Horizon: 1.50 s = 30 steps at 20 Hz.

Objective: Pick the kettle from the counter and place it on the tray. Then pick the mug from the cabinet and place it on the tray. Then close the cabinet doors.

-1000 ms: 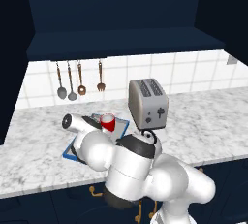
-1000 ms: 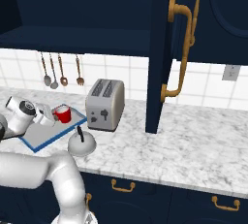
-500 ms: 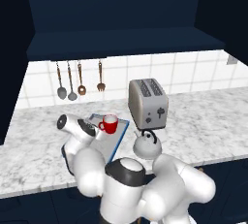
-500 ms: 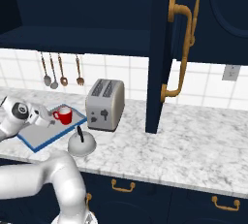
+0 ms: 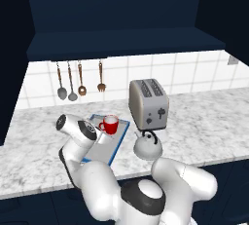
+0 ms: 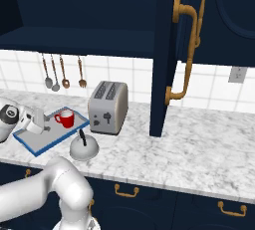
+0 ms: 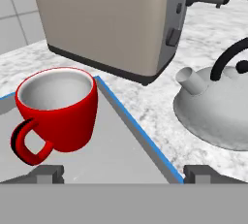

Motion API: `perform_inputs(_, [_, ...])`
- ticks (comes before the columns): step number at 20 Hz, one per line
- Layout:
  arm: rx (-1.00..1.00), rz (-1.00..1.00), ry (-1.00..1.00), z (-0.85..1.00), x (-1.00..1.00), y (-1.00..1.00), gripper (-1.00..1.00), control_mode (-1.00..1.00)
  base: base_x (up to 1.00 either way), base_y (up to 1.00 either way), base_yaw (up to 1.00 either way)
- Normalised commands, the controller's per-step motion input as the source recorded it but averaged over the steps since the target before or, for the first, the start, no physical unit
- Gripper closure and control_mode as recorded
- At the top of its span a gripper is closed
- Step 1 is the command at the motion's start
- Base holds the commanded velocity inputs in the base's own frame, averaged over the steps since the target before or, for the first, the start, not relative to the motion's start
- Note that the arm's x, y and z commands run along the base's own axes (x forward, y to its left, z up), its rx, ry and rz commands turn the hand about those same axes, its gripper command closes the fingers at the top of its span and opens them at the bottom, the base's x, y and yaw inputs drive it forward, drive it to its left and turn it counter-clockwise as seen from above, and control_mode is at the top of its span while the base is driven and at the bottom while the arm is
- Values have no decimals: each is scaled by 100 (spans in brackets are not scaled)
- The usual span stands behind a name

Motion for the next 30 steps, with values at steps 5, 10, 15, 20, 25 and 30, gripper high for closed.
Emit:
perform_inputs(5, [2, -2, -2, 57, -79, -57, -100, -100, 0, 0, 0])
perform_inputs(10, [11, 0, -1, 56, -78, -70, -100, -100, 0, 0, 0])
perform_inputs(15, [20, 1, 0, 47, -79, -64, -100, -100, 0, 0, 0])
perform_inputs(20, [20, 10, 1, 39, -66, -62, -100, -100, 0, 0, 0])
perform_inputs(25, [16, 16, 4, 31, -32, -68, -100, -100, 0, 0, 0])
perform_inputs(30, [15, 23, 7, 18, -1, -58, -100, -100, 0, 0, 0])
